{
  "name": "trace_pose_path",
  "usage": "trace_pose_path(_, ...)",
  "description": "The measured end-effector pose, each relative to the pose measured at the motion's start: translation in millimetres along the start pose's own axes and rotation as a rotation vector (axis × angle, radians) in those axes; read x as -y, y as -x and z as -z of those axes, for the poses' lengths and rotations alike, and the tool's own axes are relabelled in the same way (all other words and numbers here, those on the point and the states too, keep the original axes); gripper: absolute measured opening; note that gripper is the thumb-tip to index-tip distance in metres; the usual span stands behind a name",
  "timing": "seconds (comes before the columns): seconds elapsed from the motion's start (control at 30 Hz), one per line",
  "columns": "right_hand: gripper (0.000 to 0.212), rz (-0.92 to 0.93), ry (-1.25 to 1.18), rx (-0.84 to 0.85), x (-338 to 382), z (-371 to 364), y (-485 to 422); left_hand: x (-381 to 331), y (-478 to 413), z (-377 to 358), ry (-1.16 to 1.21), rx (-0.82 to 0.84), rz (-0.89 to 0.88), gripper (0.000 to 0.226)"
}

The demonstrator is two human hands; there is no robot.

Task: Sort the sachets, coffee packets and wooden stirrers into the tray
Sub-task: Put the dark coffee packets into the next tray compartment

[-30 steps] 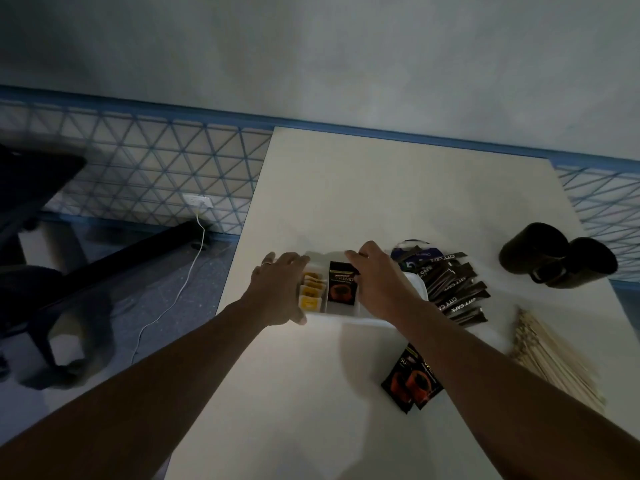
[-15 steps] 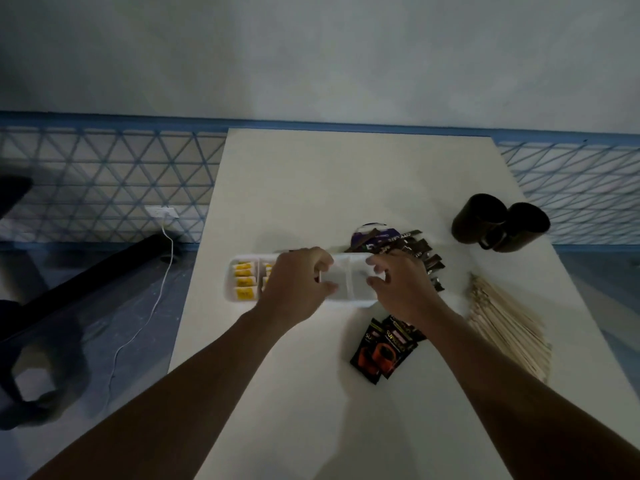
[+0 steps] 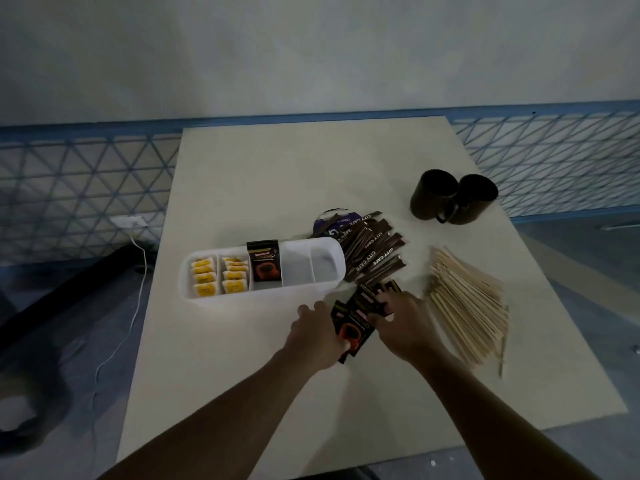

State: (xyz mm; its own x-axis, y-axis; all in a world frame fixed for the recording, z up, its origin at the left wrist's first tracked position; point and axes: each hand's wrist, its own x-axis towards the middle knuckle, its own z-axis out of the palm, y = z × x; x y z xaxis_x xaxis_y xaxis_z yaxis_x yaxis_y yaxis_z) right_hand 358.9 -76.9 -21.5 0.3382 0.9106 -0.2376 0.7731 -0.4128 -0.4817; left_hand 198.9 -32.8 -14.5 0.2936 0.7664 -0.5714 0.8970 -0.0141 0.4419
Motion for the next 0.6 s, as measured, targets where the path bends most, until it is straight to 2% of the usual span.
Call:
trace_pose_path(0.17,0.031,-0.030,-0.056,0.005,-2,-12,6,-3,-1,-18,0.114,-0.063,0.048,0.069)
trace_pose_path(0.3,0.017,-0.042,-0.066,0.034,-1,-21,7,-5,1,-25,0.185,-0.101,0.032,0.067)
trace_pose_path(0.6,0.021,-0.034,-0.128,0.115,4,-32,15,-2,2,-32,0.152,-0.166,-0.036,0.062)
